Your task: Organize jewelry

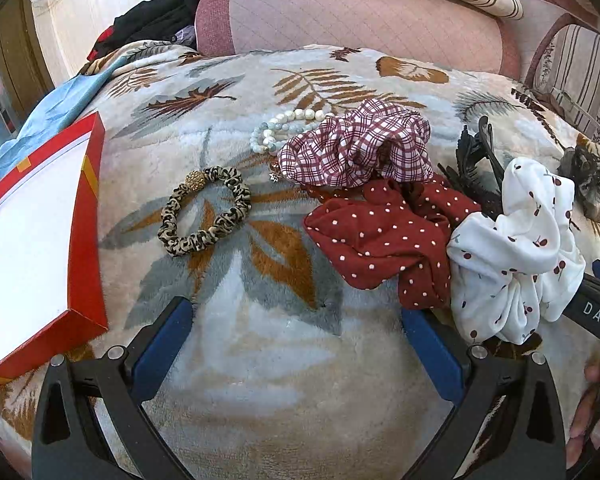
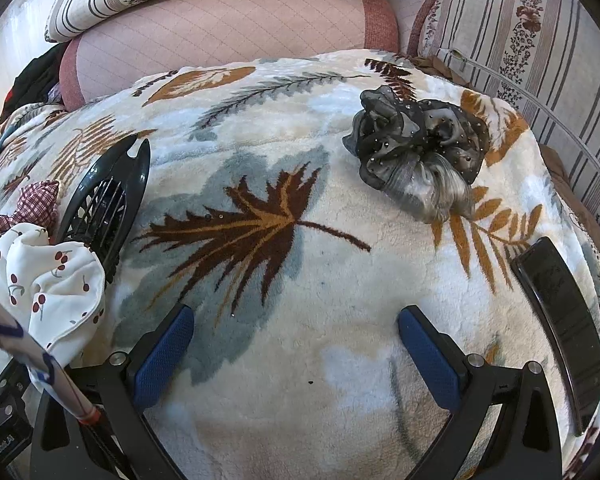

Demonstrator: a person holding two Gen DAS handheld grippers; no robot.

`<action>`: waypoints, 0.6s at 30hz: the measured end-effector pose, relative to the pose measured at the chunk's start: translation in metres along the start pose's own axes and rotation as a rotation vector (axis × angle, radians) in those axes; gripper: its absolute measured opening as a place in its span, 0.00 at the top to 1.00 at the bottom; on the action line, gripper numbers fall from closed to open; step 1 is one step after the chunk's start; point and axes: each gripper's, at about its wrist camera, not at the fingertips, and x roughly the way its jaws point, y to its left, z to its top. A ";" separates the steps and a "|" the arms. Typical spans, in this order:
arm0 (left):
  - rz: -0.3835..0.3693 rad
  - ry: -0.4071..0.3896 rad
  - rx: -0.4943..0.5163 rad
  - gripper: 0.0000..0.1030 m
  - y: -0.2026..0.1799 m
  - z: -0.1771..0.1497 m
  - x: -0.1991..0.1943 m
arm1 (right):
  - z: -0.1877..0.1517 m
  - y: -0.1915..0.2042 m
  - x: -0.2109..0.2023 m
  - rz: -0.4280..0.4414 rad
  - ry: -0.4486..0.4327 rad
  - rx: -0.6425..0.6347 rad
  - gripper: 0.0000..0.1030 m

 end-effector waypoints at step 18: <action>-0.048 -0.254 -0.015 0.00 0.032 -0.039 -0.125 | -0.053 -0.012 -0.120 0.187 -0.209 0.059 0.00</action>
